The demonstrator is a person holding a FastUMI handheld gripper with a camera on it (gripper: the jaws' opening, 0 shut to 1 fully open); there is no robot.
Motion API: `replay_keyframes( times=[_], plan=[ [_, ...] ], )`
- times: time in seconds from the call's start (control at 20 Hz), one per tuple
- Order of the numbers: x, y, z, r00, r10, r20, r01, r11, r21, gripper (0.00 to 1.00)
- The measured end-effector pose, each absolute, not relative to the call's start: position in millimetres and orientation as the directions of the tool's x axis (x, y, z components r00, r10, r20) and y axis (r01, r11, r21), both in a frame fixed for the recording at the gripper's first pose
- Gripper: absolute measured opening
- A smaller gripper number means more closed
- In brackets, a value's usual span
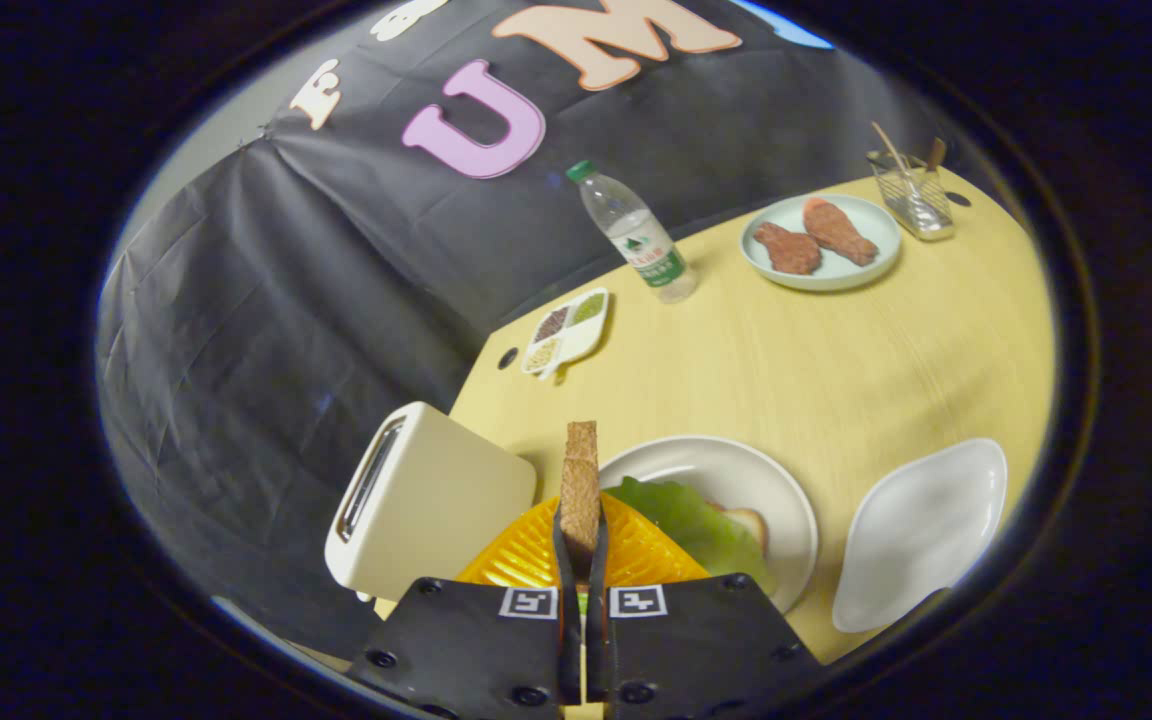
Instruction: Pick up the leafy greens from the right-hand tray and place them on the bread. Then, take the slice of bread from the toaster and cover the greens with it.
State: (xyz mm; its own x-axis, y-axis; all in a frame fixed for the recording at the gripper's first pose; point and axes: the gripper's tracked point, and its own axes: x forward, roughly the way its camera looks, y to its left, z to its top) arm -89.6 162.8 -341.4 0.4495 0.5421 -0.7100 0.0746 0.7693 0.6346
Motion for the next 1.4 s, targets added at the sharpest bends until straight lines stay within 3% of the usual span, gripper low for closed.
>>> replay_keyframes(
  times=[0.15, 0.55, 0.8, 1.05, 1.4],
  plan=[
    [-101, 147, -355, 0.432, 0.512, -0.742, 0.110, 0.787, 0.607, 0.05],
    [-134, 107, -369, 0.392, 0.414, -0.822, 0.041, 0.884, 0.465, 0.63],
    [-110, 83, -309, 0.566, 0.385, -0.729, -0.037, 0.895, 0.444, 1.00],
    [-76, 36, -214, 0.783, 0.248, -0.570, -0.097, 0.955, 0.281, 1.00],
    [-66, -29, -110, 0.930, 0.001, -0.367, 0.018, 0.999, 0.049, 1.00]
  ],
)
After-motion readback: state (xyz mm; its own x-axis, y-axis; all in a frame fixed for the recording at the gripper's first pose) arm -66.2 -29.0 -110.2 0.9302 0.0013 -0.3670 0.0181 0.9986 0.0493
